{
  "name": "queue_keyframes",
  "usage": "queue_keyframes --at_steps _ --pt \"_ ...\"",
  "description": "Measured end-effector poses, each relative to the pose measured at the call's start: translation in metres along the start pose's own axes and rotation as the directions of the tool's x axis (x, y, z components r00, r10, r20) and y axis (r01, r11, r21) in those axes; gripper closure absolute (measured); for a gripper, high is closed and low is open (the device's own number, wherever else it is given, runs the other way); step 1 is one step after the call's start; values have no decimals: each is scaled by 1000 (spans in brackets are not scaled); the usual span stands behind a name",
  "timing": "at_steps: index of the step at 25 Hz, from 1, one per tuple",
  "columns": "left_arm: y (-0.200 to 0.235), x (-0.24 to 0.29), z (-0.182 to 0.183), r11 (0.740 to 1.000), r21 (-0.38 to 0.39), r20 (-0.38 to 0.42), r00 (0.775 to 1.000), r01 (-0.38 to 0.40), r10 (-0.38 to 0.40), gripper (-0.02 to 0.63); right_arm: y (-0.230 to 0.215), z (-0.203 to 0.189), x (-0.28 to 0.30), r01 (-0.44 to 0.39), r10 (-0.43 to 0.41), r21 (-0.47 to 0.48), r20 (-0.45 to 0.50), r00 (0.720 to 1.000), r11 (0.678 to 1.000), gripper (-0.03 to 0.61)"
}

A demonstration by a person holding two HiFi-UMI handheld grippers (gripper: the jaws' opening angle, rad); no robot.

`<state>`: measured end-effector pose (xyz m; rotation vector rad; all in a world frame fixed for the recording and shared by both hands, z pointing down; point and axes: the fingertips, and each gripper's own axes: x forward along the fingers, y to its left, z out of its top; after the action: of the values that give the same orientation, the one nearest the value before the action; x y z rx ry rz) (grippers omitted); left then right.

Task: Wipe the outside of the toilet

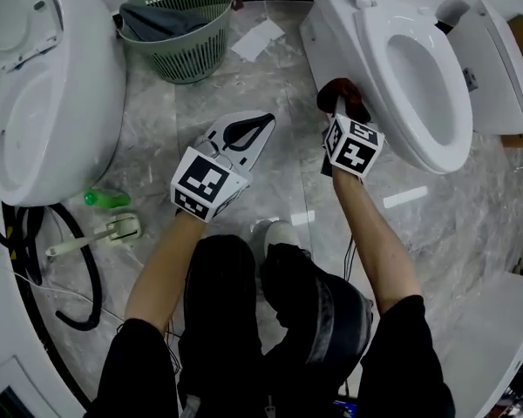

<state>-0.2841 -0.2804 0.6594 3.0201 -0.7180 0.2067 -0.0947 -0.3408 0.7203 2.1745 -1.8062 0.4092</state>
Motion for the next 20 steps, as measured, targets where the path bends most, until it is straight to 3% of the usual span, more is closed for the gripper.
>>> queue_keyframes --at_steps 4,11,15,20 --pt "20 -14 -7 999 -14 -5 999 -48 48 614 9 8 39 32 -31 27 -31 999 999 480" --pt "48 -35 -20 994 -25 -24 994 -108 108 614 4 13 82 179 -168 166 -75 983 970 480" --pt "59 -42 -27 990 -34 -27 990 -137 136 614 4 9 89 206 -195 224 -74 978 952 486" --pt "54 -41 -32 993 -28 -30 993 -119 118 614 -1 2 80 217 -204 287 -73 976 933 488"
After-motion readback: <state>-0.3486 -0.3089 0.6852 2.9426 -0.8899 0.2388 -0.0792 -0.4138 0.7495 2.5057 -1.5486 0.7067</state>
